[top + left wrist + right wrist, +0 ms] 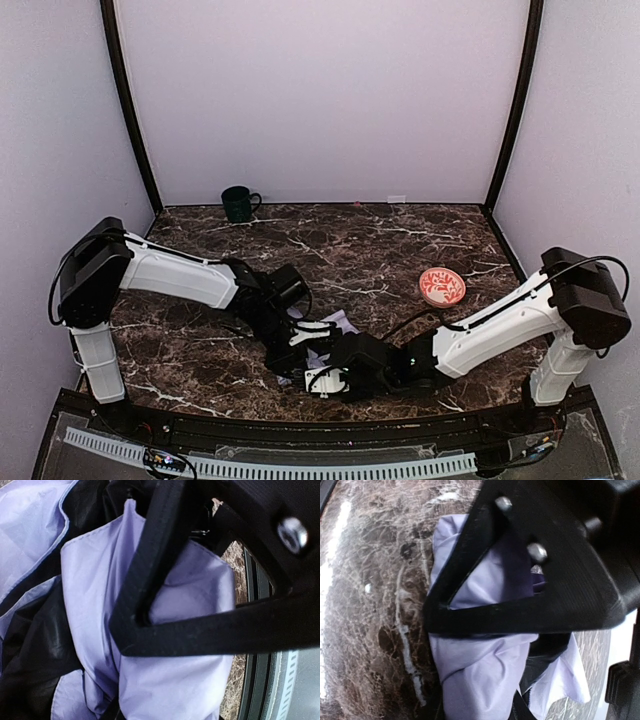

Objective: Put away the umbrella

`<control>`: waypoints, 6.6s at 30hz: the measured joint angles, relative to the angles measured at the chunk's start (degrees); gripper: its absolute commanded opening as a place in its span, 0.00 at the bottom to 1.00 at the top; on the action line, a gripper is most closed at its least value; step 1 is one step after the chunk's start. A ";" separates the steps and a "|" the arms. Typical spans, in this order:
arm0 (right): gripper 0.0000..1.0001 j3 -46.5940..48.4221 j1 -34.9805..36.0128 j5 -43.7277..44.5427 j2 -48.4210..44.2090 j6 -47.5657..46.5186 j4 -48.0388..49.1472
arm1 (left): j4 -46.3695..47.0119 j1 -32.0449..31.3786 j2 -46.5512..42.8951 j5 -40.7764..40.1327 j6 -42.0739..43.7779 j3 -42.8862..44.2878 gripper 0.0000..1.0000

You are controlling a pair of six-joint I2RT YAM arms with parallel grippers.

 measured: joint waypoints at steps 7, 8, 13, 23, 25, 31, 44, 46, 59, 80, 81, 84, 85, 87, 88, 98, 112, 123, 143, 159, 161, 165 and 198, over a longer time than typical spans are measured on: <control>0.03 0.52 -0.52 -3.19 0.26 2.01 -0.46 | -2.10 1.81 -2.38 2.89 -3.26 -0.59 0.99; 0.01 0.57 -0.35 -3.45 0.26 2.56 -0.09 | -2.34 2.56 -3.37 2.73 -4.26 -0.79 0.99; 0.00 1.66 -1.86 -6.40 0.48 7.28 -0.90 | -1.33 6.21 -12.07 -3.80 -10.25 -5.81 0.99; 0.00 4.33 -6.34 -19.10 -0.37 14.53 -6.08 | 9.81 8.55 -41.94 -21.20 -21.20 -16.90 0.95; 0.00 5.70 -7.37 -23.15 0.02 15.72 -8.04 | 11.89 8.55 -45.11 -22.34 -21.68 -18.69 0.86; 0.00 12.70 -12.35 -34.99 3.89 18.91 -15.30 | 15.58 6.23 -51.65 -23.39 -18.73 -24.85 0.71; 0.00 23.30 -19.78 -57.05 14.47 21.88 -22.82 | 25.66 -13.44 -46.14 -31.69 6.60 -34.32 0.93; 0.00 25.05 -20.48 -60.28 16.24 21.90 -24.20 | 26.18 -13.51 -39.82 -34.53 9.49 -32.81 0.94; 0.28 27.10 -22.91 -69.72 20.41 26.43 -24.41 | 23.56 -13.60 -19.61 -41.33 10.75 -23.43 0.38; 0.63 2.14 -35.95 -53.00 -18.10 44.52 -8.68 | 9.35 -9.33 -10.29 -20.90 2.73 -10.21 0.11; 0.63 -0.31 -34.67 -50.14 -22.38 44.28 -7.10 | 7.98 -8.39 -9.05 -18.69 2.38 -8.68 0.11; 0.61 -5.27 -26.82 -41.18 -32.26 41.13 -4.48 | 4.72 -6.32 -6.29 -13.29 1.75 -5.29 0.10; 0.59 -6.40 -23.34 -38.53 -34.73 39.71 -3.61 | 3.85 -5.75 -5.62 -11.82 1.68 -4.52 0.10; 0.57 -8.26 -16.57 -32.70 -38.01 36.72 -1.84 | 1.42 -4.42 -3.96 -7.69 1.49 -2.58 0.10; 0.57 -8.85 -13.51 -29.51 -38.73 35.21 -1.33 | 1.25 -3.91 -3.39 -7.28 1.46 -2.40 0.09; 0.69 0.26 10.05 -5.14 -16.68 17.29 -3.10 | -3.52 0.92 1.73 4.02 0.44 1.70 0.05; 0.69 1.42 4.87 5.66 1.46 9.03 -1.77 | -6.60 1.36 3.78 11.54 -0.24 1.79 0.03; 0.13 2.78 2.84 -1.27 1.46 9.77 -4.26 | -7.02 3.02 4.15 13.27 -1.44 2.56 0.54; 0.07 14.67 -5.11 -19.12 6.56 19.19 -15.21 | 15.52 11.28 -43.50 -17.40 -15.47 -17.59 0.89; 0.07 24.81 -12.35 -39.06 13.07 30.88 -24.04 | 19.63 10.69 -57.64 -21.31 -11.13 -25.22 0.90; 0.07 25.92 -13.25 -40.98 13.84 31.50 -25.24 | 18.73 10.69 -56.50 -21.77 -10.38 -24.09 0.90; 0.07 27.47 -14.67 -43.52 14.97 32.09 -27.08 | 17.44 10.69 -55.91 -20.57 -8.87 -23.74 0.86; 0.00 27.82 -25.03 -69.94 21.16 36.06 -26.18 | 21.27 -4.48 -19.41 -28.59 13.99 -19.19 0.88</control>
